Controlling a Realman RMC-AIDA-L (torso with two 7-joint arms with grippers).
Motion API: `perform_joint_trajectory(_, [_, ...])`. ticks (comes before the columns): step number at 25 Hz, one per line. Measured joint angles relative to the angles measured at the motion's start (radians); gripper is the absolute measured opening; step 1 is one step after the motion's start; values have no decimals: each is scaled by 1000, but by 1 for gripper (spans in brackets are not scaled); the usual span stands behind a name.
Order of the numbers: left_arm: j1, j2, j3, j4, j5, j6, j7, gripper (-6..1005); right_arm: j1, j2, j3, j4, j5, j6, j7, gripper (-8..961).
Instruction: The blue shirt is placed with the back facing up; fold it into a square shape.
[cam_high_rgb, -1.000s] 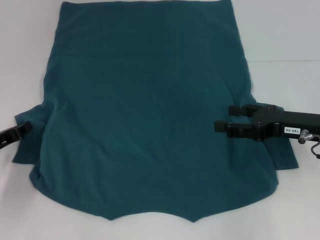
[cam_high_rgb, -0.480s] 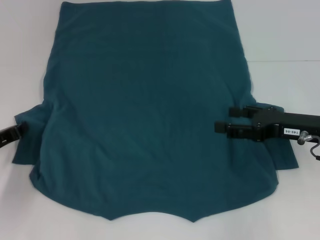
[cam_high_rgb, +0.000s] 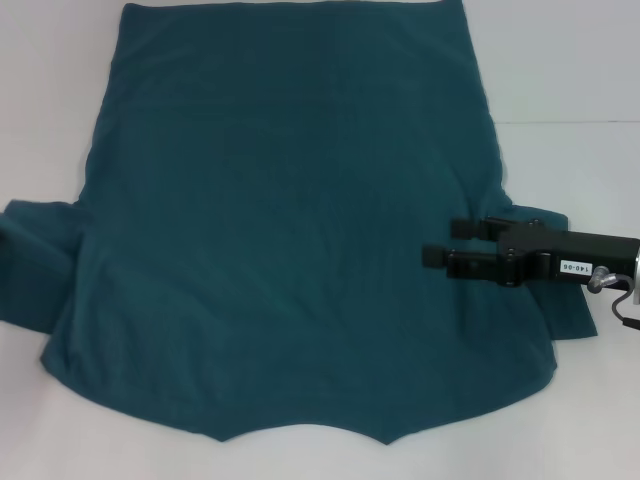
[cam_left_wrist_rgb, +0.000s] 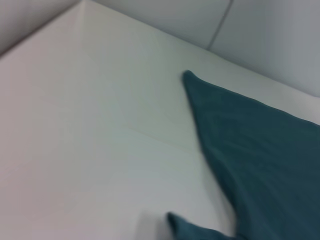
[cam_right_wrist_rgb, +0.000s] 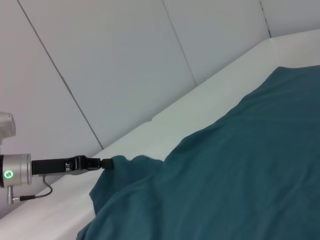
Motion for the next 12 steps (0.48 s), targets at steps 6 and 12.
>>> perform_joint_trajectory(6, [-12,9,-1,14,31,-48,5,0,6,0,-1,11,1,0,3,886])
perform_joint_trajectory(12, [-25,13,2,16,51,-75,6,0,6,0,-7,11,5,-3,6,886])
